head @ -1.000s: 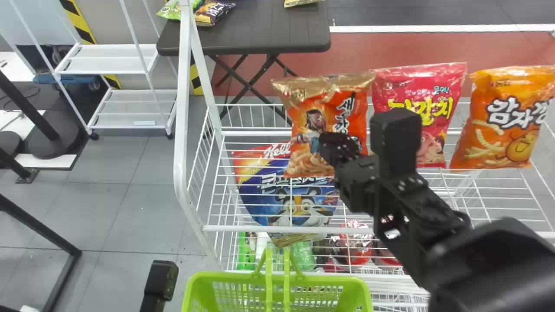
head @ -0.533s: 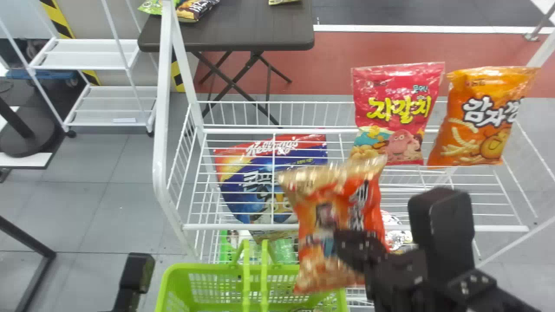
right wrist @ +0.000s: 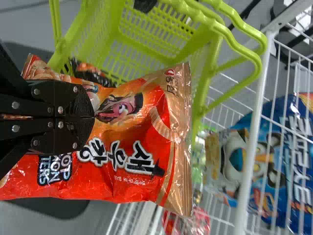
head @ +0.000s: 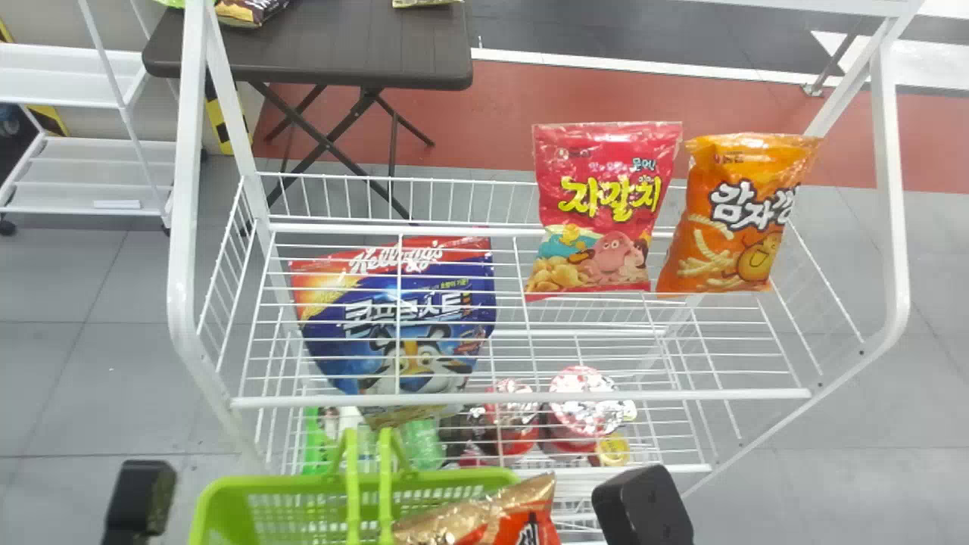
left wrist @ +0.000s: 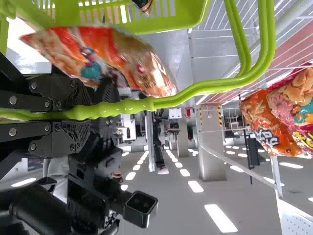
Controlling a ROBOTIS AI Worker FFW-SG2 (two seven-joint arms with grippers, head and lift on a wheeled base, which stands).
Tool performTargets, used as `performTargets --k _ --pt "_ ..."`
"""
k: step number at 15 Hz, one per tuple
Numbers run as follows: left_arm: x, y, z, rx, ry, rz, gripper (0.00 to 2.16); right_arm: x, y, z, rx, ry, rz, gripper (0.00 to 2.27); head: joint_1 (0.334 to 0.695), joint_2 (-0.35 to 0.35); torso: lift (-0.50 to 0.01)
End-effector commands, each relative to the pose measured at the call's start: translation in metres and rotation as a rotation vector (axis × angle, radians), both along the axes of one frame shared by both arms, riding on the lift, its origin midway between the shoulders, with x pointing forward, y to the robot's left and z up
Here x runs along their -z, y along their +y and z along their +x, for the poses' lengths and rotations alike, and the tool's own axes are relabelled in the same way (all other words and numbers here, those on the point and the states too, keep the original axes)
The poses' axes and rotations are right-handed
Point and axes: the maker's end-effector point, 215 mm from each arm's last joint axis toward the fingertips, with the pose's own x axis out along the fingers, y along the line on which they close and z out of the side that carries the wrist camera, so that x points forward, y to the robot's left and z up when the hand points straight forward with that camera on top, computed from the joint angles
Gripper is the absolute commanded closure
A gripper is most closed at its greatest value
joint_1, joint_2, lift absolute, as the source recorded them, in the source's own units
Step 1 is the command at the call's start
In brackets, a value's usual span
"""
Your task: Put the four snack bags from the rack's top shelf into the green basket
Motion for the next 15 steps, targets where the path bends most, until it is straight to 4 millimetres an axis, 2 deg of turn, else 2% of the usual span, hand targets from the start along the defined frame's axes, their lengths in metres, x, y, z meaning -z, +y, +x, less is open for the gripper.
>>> performTargets --k 1,3,4,5,6,7,9,10,11,12,13,15 --pt "0.000 -0.003 -0.002 0.009 0.001 -0.002 2.14 0.000 0.032 0.013 -0.006 -0.011 0.094 2.01 0.695 -0.068 0.000" --pt "0.000 -0.005 -0.003 0.014 0.002 -0.004 2.14 -0.002 0.059 0.028 -0.007 -0.042 0.160 2.01 0.695 0.047 0.000" --pt "0.000 -0.005 -0.003 0.014 0.003 -0.005 2.14 0.002 0.071 0.028 -0.022 -0.035 0.172 2.01 0.695 0.081 0.000" --pt "0.000 -0.005 -0.003 0.013 0.003 -0.004 2.14 0.006 0.077 0.024 -0.035 -0.021 0.177 2.01 0.695 0.109 0.000" --pt "0.000 -0.005 -0.003 0.013 0.005 -0.006 2.14 0.011 0.084 0.022 -0.051 -0.014 0.176 2.01 0.695 0.171 0.000" --pt "0.000 -0.004 -0.003 0.011 0.006 -0.006 2.14 0.019 0.092 0.011 -0.072 0.015 0.180 2.01 0.695 0.200 0.000" --pt "0.000 -0.005 -0.001 0.012 0.003 -0.005 2.14 0.031 0.094 0.002 -0.099 0.041 0.153 2.01 0.695 0.260 0.000" --pt "0.001 -0.006 -0.001 0.014 0.003 -0.005 2.14 0.034 0.091 0.000 -0.104 0.044 0.135 1.75 0.695 0.281 0.000" --pt "0.001 -0.006 -0.001 0.015 0.004 -0.006 2.14 0.036 0.086 0.001 -0.098 0.041 0.122 1.06 0.695 0.296 0.000" --pt "0.000 -0.006 0.000 0.015 0.001 -0.006 2.14 0.037 0.079 0.004 -0.086 0.030 0.105 0.08 0.695 0.299 0.000" --pt "0.001 -0.007 0.000 0.016 0.002 -0.005 2.14 0.034 0.071 0.012 -0.062 -0.001 0.090 0.00 0.695 0.277 0.000" --pt "0.001 -0.007 0.000 0.017 0.001 -0.004 2.14 0.025 0.062 0.034 -0.018 -0.071 0.092 0.03 0.695 0.229 0.000"
